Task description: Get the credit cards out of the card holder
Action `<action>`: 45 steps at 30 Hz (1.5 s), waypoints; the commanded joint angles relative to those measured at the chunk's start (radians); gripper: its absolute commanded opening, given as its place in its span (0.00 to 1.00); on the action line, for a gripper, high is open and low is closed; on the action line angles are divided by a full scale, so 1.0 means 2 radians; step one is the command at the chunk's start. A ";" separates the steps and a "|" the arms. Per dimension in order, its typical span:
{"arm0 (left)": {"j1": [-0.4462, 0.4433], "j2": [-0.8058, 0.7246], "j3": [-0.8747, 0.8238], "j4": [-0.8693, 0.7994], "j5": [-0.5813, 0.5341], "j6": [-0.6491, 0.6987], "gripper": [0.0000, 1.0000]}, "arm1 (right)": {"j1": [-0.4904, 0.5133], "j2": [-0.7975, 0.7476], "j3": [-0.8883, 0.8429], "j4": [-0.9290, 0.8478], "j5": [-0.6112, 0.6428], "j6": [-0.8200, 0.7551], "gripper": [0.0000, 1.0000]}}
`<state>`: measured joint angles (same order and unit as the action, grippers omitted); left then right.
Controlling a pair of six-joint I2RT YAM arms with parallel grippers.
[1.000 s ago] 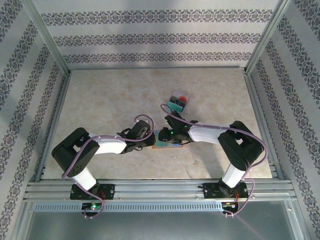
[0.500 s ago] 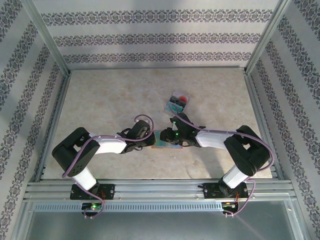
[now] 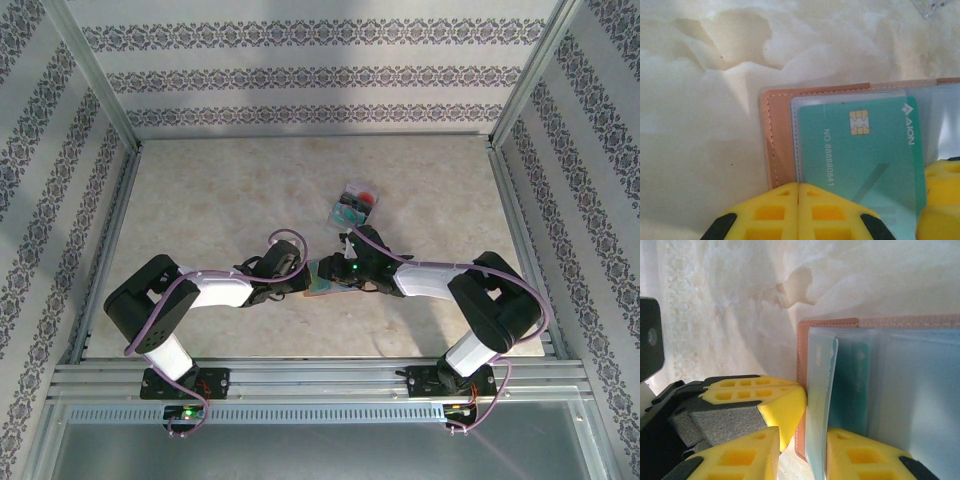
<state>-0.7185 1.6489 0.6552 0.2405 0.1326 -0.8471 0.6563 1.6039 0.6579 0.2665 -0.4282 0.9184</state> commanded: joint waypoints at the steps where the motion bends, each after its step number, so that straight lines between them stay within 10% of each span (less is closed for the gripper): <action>1: 0.003 0.012 -0.002 -0.005 0.007 -0.007 0.08 | 0.001 0.012 -0.003 0.038 -0.026 0.004 0.30; 45: 0.003 -0.006 0.014 -0.037 -0.006 0.004 0.20 | -0.051 -0.031 -0.054 0.036 -0.027 0.016 0.13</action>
<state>-0.7181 1.6485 0.6666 0.2321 0.1349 -0.8463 0.5644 1.5528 0.5579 0.3336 -0.4873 0.9592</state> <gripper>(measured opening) 0.196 0.128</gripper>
